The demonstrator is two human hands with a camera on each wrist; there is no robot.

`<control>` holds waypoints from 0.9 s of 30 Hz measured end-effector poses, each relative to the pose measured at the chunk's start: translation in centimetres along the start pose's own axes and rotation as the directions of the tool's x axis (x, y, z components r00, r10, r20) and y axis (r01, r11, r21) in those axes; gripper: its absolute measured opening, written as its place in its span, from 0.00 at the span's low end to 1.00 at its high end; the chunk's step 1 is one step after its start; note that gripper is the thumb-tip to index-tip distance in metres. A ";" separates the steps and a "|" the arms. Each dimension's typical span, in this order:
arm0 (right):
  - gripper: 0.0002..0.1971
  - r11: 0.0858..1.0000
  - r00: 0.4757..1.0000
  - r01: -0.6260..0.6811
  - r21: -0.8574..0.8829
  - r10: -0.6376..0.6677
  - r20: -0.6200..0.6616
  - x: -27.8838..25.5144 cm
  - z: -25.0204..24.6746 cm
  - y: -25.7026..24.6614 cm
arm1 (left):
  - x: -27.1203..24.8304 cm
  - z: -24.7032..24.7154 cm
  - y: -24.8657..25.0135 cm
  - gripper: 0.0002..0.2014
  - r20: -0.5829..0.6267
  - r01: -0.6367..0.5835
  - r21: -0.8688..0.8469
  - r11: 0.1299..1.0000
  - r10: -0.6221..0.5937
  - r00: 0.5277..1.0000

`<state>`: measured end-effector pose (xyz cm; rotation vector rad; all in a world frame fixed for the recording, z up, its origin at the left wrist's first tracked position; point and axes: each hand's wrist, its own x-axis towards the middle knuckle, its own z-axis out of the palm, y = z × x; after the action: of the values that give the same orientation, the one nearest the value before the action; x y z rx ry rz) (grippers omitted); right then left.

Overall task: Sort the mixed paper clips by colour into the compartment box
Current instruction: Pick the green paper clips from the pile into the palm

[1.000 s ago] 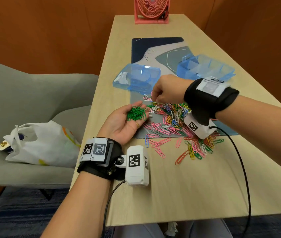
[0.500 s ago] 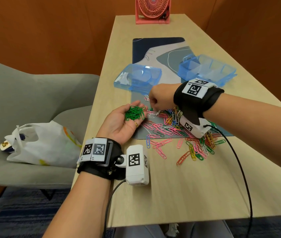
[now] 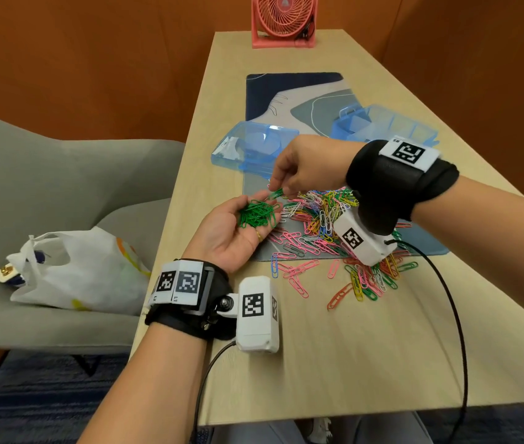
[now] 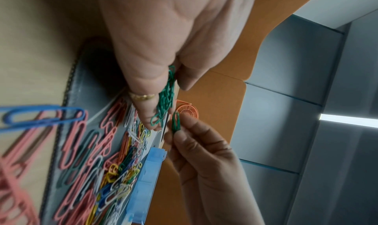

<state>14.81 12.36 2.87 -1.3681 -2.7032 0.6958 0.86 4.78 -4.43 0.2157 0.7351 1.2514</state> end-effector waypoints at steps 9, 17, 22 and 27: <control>0.12 0.982 0.998 -0.053 -0.179 0.050 -0.023 0.5 0.3 0.9 | 0.1 -0.2 0.0 0.17 -0.020 -0.018 -0.052 0.998 0.017 1.000; 0.10 0.929 0.994 -0.055 -0.366 0.085 0.066 0.0 1.1 1.8 | 0.2 -0.3 0.2 0.15 -0.019 -0.041 -0.030 0.999 0.041 0.999; 0.08 0.944 0.997 -0.037 -0.329 0.055 0.048 0.4 1.4 1.6 | 0.1 -0.2 0.1 0.16 -0.018 -0.038 -0.022 0.999 0.038 0.999; 0.06 0.933 0.994 0.003 -0.359 0.035 0.100 0.6 1.8 1.4 | 0.1 -0.1 0.1 0.15 -0.027 -0.038 -0.017 0.999 0.037 0.999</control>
<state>15.07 12.85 0.61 -1.4571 -3.0198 0.2859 0.73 4.86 -4.54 0.1992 0.7458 1.2979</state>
